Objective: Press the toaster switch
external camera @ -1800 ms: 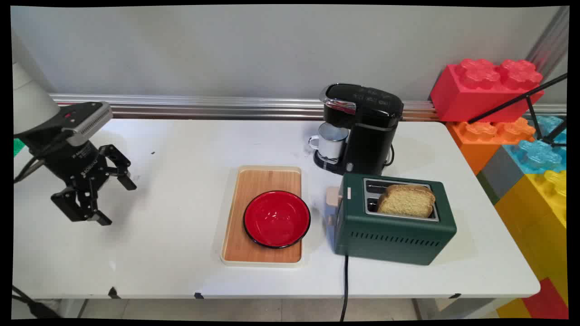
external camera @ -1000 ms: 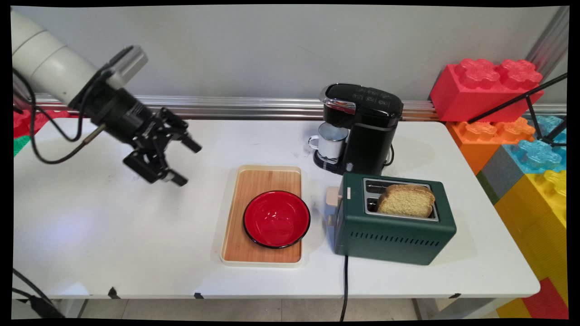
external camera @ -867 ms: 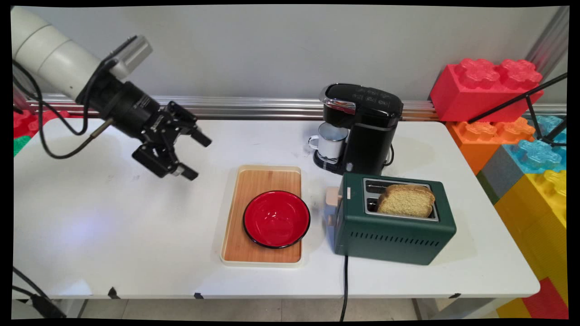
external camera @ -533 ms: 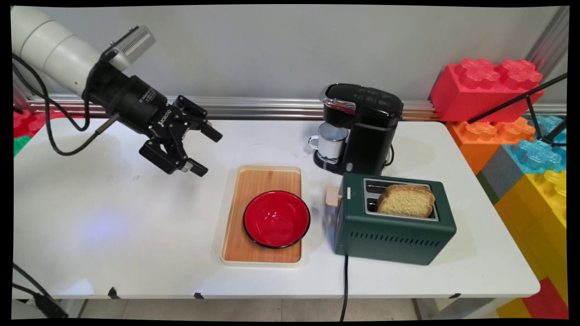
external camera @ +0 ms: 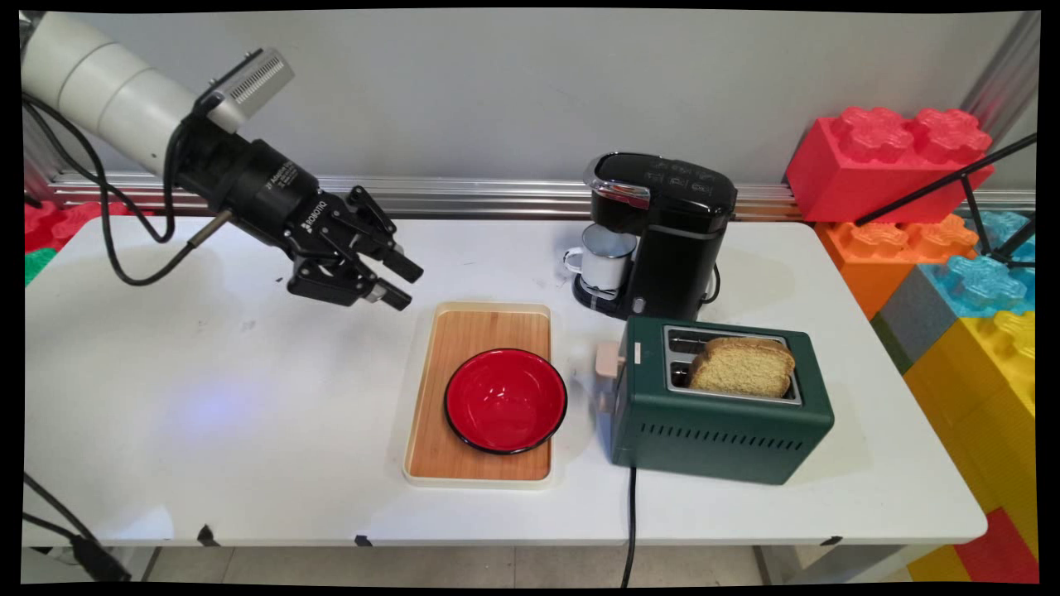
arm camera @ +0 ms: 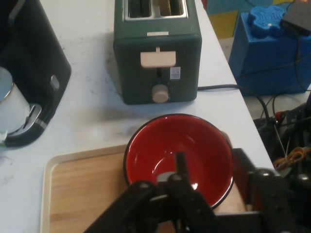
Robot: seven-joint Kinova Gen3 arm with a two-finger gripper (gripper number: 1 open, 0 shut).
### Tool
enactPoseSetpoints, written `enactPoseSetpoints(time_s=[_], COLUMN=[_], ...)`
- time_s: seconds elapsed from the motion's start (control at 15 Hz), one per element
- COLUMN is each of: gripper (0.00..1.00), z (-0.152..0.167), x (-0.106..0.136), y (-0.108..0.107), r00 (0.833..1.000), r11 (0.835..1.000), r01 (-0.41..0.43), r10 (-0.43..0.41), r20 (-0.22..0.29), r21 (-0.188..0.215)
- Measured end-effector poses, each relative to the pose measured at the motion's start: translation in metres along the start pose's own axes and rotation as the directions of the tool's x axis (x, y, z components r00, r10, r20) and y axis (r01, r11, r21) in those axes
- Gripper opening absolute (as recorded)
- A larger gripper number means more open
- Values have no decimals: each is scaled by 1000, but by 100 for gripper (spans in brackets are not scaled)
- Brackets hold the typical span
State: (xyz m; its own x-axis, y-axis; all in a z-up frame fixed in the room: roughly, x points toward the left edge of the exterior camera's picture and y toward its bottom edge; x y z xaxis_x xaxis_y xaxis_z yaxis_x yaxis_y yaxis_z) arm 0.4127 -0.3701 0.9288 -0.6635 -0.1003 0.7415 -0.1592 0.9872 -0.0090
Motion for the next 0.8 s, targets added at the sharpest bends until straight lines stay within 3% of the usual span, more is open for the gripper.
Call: enactPoseSetpoints(time_s=[0.8], gripper=[0], z=[22], x=[-1], y=[-8], r00=[999], r11=[1000], r01=[13], r10=[-13], r20=[-30], r21=[-16])
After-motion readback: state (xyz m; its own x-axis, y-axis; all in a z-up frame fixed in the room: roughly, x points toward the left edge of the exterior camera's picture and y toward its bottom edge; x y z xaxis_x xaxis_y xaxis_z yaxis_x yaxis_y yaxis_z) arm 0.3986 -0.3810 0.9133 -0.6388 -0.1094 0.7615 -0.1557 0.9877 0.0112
